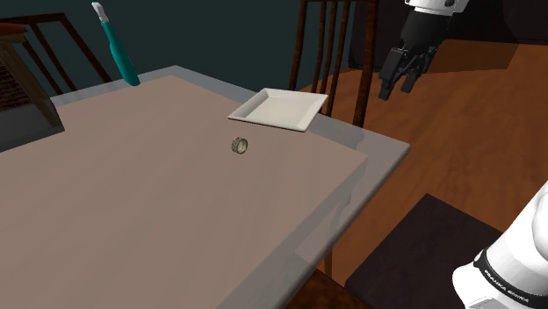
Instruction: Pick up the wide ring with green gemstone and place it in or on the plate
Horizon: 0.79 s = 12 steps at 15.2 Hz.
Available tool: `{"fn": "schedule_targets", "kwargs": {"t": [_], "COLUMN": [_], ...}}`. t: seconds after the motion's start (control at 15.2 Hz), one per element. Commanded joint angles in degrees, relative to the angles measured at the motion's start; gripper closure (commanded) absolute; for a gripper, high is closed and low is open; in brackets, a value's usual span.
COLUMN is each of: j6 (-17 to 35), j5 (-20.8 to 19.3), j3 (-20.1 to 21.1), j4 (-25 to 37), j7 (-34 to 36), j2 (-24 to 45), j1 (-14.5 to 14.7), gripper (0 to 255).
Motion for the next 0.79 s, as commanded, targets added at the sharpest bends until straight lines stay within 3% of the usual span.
{"fn": "schedule_targets", "kwargs": {"t": [0.0,0.73], "j6": [0.0,7.4], "j5": [0.0,3.6], "j3": [0.0,13.9], "j4": [0.0,6.3], "j7": [0.0,13.3], "j2": [0.0,7.4], "j1": [0.0,3.4], "gripper": [0,0]}}
